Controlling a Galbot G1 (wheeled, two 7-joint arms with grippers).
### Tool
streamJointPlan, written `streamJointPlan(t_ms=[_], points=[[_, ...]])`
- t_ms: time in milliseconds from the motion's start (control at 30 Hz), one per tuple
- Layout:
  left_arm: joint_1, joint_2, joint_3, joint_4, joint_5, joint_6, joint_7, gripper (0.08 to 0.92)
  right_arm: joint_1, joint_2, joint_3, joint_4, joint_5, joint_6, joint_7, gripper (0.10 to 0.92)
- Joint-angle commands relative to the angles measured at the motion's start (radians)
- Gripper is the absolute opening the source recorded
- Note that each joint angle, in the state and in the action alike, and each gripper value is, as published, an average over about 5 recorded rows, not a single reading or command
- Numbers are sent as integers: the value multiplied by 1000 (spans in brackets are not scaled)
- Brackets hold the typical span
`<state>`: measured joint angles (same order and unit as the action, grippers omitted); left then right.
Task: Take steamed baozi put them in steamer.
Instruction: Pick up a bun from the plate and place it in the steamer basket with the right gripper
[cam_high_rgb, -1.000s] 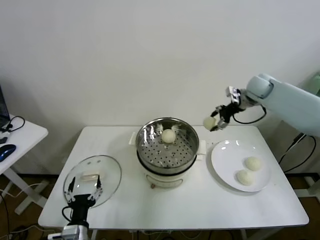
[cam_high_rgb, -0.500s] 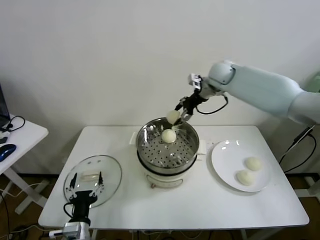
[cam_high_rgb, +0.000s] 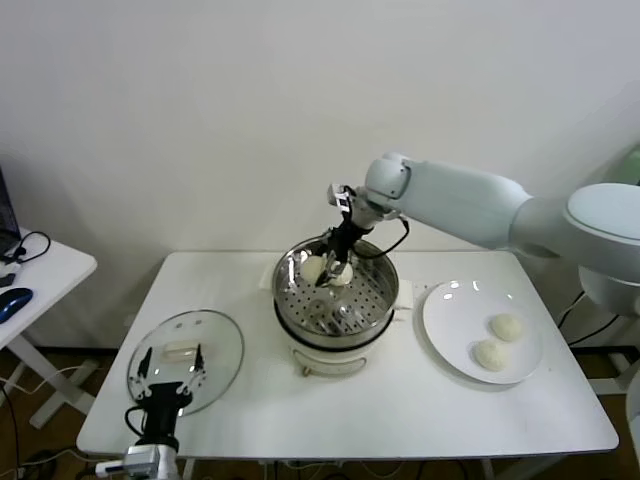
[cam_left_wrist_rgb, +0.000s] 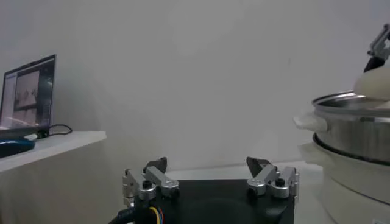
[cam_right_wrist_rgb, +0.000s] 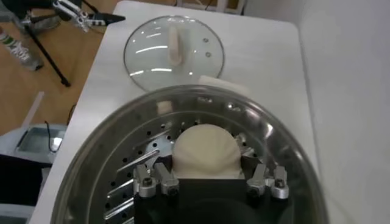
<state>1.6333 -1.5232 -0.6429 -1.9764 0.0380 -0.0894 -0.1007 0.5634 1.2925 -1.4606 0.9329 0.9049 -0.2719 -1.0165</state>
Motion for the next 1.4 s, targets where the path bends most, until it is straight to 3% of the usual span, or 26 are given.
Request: streamJointPlan(t_ms=[33,967,1200,1400], points=[[-1,0,0,3,-1,1,1,823,-38,40,-12,-6,-9,-4,5,721],[0,0,4,11,-2,-5,-1,823,-67,45,-21,-24,-59,13,17,721],[2,-2,6,11,-2,-5,-1,823,-72,45,-13,-26,-72,25,32,808],[1,-3,5,12,-2,-5,-3,823,-48,27,-5,-5,-65,33,20,822]])
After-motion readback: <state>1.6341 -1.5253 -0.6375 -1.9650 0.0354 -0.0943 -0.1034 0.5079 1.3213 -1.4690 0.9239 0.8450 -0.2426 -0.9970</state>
